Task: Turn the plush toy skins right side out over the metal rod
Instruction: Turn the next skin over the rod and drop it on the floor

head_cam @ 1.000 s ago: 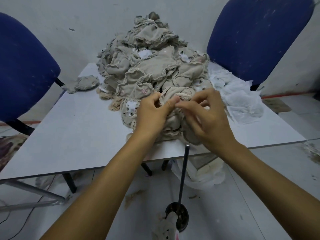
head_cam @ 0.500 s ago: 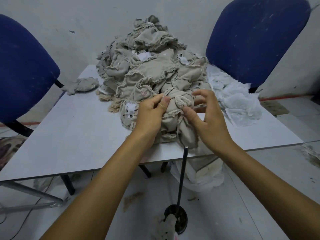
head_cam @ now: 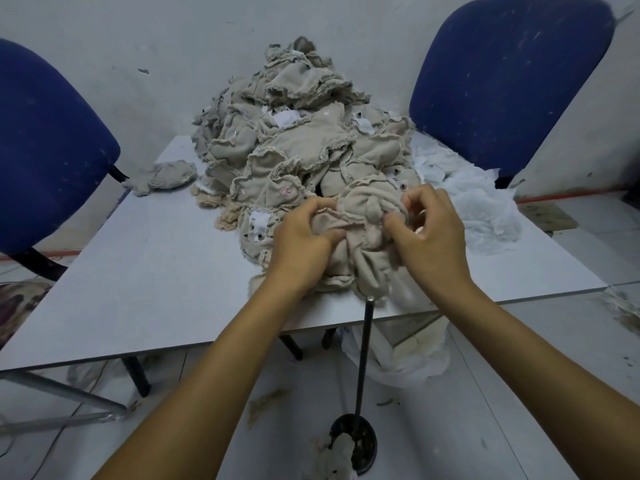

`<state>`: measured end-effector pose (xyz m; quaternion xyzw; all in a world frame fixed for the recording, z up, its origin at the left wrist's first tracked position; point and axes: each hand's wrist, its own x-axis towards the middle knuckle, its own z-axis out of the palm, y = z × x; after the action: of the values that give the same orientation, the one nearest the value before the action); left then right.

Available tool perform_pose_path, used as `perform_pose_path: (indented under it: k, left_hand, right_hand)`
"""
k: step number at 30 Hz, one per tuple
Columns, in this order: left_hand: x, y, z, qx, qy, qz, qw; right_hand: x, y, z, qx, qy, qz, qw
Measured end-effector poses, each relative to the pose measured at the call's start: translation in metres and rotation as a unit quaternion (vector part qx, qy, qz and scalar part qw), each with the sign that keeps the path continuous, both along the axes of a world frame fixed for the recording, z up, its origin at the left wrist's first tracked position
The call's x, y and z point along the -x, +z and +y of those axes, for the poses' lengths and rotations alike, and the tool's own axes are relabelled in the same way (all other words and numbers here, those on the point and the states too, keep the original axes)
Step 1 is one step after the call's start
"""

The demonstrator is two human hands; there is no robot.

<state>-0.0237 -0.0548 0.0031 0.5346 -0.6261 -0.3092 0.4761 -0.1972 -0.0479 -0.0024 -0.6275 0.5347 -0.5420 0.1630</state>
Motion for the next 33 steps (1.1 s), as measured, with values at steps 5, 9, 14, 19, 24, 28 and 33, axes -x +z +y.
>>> perform_pose_path:
  k: [5,9,14,19,24,28,33]
  left_hand:
    - [0.008,0.004,0.005,-0.008,-0.083,0.019,0.996]
    - [0.015,0.004,0.009,-0.059,-0.113,0.122,0.984]
    - [0.015,0.005,0.006,0.052,-0.033,0.054,0.997]
    - [0.023,0.013,0.009,0.073,-0.08,0.024,0.994]
    - [0.022,0.013,0.011,0.079,-0.147,-0.036,0.985]
    - [0.025,0.004,0.009,0.076,-0.084,-0.041,0.993]
    - [0.015,0.007,0.002,0.034,0.0,0.102,0.994]
  right_hand:
    - [0.004,-0.002,-0.007,-0.055,0.015,-0.042,0.997]
    - [0.001,-0.002,-0.003,-0.034,0.049,-0.008,0.998]
    - [-0.009,-0.002,0.0,0.014,-0.016,0.035,0.999]
    - [-0.011,-0.001,-0.005,-0.04,-0.037,-0.016,0.998]
    - [-0.006,-0.001,-0.007,-0.11,-0.053,-0.158,0.98]
    - [-0.012,-0.004,-0.005,-0.106,-0.001,-0.121,0.987]
    - [-0.008,-0.002,0.0,0.073,0.047,0.066,0.994]
